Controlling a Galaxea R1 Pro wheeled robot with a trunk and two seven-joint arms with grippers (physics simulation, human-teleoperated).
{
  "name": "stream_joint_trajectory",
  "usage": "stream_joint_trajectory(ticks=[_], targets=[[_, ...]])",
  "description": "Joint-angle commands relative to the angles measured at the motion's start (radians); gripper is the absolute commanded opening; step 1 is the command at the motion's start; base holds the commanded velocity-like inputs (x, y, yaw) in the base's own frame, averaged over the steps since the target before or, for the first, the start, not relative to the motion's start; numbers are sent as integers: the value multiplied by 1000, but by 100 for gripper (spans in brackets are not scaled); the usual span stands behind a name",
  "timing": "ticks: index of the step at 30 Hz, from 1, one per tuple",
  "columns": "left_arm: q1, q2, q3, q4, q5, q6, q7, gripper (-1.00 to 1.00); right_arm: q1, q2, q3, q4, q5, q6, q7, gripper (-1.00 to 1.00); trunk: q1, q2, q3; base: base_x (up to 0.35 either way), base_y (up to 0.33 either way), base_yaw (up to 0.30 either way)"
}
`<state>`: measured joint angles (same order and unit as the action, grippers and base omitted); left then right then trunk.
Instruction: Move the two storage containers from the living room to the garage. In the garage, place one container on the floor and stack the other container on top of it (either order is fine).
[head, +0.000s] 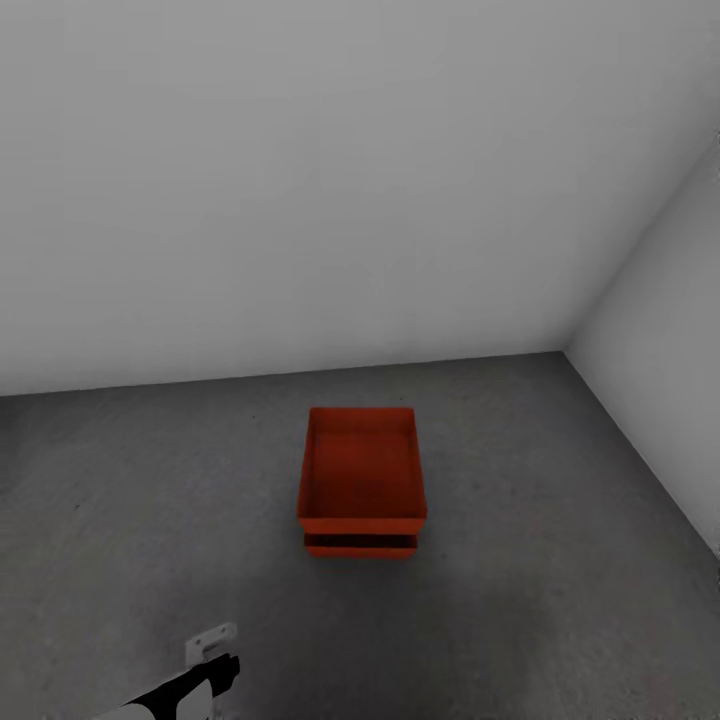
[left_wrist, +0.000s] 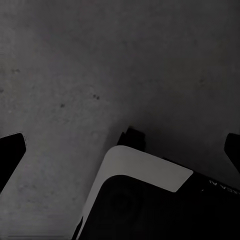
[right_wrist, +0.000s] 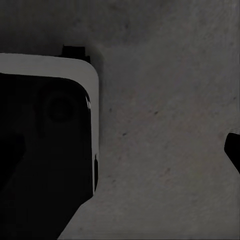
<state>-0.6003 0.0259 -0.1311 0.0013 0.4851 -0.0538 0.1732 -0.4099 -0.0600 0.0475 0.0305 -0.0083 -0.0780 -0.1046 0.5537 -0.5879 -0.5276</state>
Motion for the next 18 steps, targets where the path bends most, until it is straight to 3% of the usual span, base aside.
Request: stream_joint_trajectory(ticks=[1, 18], targets=[[1, 0, -9, 0, 8, -2, 2, 100, 0, 0, 5, 3, -1, -6, -2, 100, 0, -1, -1, -253, 60, 0], [2, -4, -10, 0, 7, 4, -1, 100, 20, 0, 5, 3, 0, -10, 0, 100, 0, -1, -1, -298, 106, 0]])
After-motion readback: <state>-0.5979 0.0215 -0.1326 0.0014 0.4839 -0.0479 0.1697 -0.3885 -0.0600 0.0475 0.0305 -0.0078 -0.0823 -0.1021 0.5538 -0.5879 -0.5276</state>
